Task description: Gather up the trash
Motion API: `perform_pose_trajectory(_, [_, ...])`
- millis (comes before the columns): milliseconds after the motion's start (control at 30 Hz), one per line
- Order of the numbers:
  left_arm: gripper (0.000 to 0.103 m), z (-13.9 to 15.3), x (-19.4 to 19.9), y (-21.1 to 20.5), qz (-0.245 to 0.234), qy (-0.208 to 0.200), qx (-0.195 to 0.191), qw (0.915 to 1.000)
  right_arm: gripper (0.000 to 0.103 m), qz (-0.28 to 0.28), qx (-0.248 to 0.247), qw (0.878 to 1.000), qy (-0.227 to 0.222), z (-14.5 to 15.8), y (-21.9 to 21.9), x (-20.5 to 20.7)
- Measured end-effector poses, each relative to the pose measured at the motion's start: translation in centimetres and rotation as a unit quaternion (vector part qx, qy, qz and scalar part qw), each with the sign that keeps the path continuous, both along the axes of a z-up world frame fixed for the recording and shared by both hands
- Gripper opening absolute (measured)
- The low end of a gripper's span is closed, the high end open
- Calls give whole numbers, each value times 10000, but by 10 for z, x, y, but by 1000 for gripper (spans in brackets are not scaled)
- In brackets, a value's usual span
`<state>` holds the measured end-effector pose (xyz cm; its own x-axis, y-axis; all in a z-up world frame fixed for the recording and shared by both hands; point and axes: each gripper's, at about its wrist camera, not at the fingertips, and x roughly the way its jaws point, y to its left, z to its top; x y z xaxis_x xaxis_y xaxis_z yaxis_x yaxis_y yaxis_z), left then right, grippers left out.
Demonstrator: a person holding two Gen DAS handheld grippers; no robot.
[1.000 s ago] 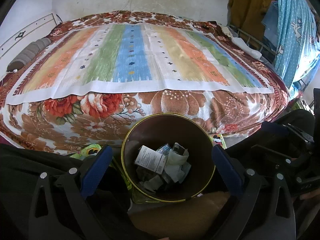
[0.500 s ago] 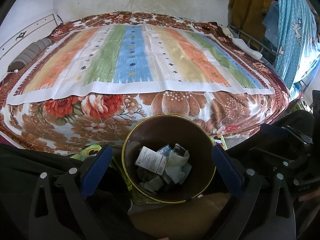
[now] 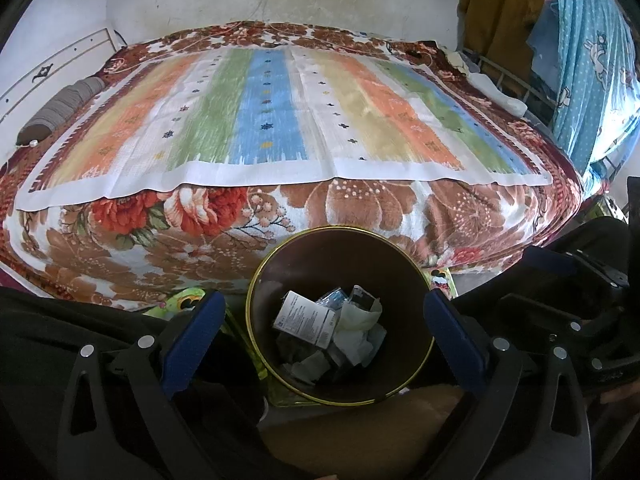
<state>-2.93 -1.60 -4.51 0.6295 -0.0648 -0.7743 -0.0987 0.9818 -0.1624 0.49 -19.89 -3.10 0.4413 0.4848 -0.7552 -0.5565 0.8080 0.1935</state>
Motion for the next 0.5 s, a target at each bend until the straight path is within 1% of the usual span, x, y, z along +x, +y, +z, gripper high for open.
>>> perform_pose_trajectory(500, [97, -5, -2, 9, 43, 99, -26, 9999, 94, -2, 7, 10000, 4, -1, 1, -1])
